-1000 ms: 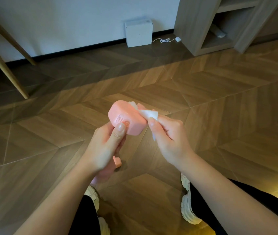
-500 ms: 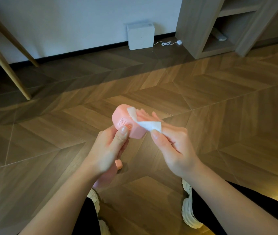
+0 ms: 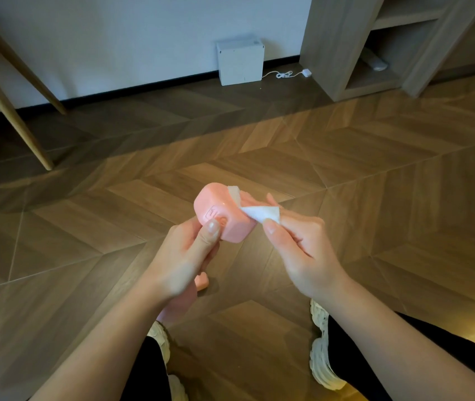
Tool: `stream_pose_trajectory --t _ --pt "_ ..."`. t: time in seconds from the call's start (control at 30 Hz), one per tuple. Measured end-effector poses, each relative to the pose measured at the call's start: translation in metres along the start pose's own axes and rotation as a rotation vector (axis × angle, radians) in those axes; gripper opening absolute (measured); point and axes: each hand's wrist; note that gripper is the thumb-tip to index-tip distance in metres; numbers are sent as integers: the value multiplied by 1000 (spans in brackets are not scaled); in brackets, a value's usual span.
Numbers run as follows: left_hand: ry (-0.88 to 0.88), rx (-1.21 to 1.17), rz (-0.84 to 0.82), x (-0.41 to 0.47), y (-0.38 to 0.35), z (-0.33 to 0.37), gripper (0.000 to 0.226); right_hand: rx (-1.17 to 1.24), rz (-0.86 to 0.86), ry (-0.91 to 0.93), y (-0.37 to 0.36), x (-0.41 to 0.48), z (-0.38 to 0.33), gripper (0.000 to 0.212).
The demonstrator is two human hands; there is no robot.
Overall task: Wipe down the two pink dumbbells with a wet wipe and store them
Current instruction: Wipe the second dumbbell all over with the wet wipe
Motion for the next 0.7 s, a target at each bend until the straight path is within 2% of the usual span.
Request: stream_pose_trajectory --t 0.1,0.3,0.43,0.57,0.63,0.7 --pt "1 -2 -23 0 -2 -1 91 5 -17 104 -6 5 -2 36" --pt "-47 59 -26 1 -2 1 84 18 -7 -72 0 7 8 37" --pt "-11 -38 -14 1 1 -2 82 -22 4 14 -1 -4 5 41" --pt "-77 227 -32 4 1 -1 83 15 -27 120 -7 3 -1 36" --pt "-95 333 -43 3 -2 -2 85 6 -29 79 -7 10 3 35" --pt "-109 344 -50 0 -5 -3 81 15 -7 -15 -5 13 8 36"
Point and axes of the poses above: each hand's wrist, its own x-axis towards the middle knuckle, its own y-axis out of the back of the hand, z = x × y, and after that the axes turned 8 degrees about y, right-handed
